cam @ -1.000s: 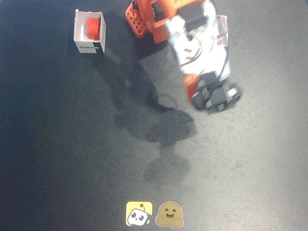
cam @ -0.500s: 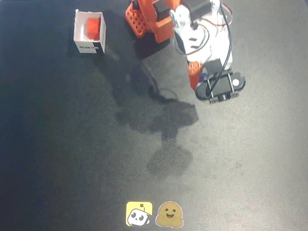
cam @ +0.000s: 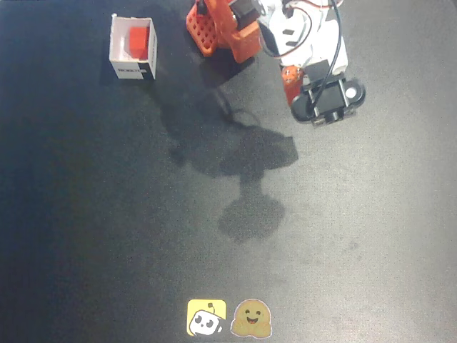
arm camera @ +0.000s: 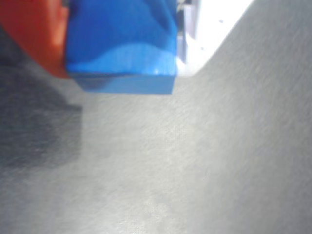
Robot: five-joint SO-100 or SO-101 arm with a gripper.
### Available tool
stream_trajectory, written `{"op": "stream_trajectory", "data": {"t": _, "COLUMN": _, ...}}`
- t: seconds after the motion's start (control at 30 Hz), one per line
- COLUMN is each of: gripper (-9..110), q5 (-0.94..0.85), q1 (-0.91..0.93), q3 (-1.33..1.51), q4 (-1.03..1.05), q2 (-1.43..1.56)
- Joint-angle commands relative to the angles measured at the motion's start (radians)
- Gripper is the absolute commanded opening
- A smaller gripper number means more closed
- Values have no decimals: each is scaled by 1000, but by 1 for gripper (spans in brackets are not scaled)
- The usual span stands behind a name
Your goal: Put the red cube in the right box and the blue cube in the left box.
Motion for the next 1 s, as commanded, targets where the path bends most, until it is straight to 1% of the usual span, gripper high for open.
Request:
{"op": "stream_trajectory", "data": {"t": 0.0, "gripper": 11, "q5": -2, "q1": -51, "q3": -2, "q4": -18, "q2": 40}}
{"op": "stream_trajectory", "data": {"t": 0.3, "gripper": 11, "q5": 64, "q1": -212, "q3": -21, "q4": -11, "q2": 34}}
{"op": "stream_trajectory", "data": {"t": 0.57, "gripper": 11, "q5": 156, "q1": -347, "q3": -121, "q4": 41, "q2": -69}}
{"op": "stream_trajectory", "data": {"t": 0.77, "gripper": 11, "q5": 176, "q1": -402, "q3": -121, "q4": 101, "q2": -44}}
{"op": "stream_trajectory", "data": {"t": 0.97, "gripper": 11, "q5": 167, "q1": -426, "q3": -63, "q4": 138, "q2": 28}}
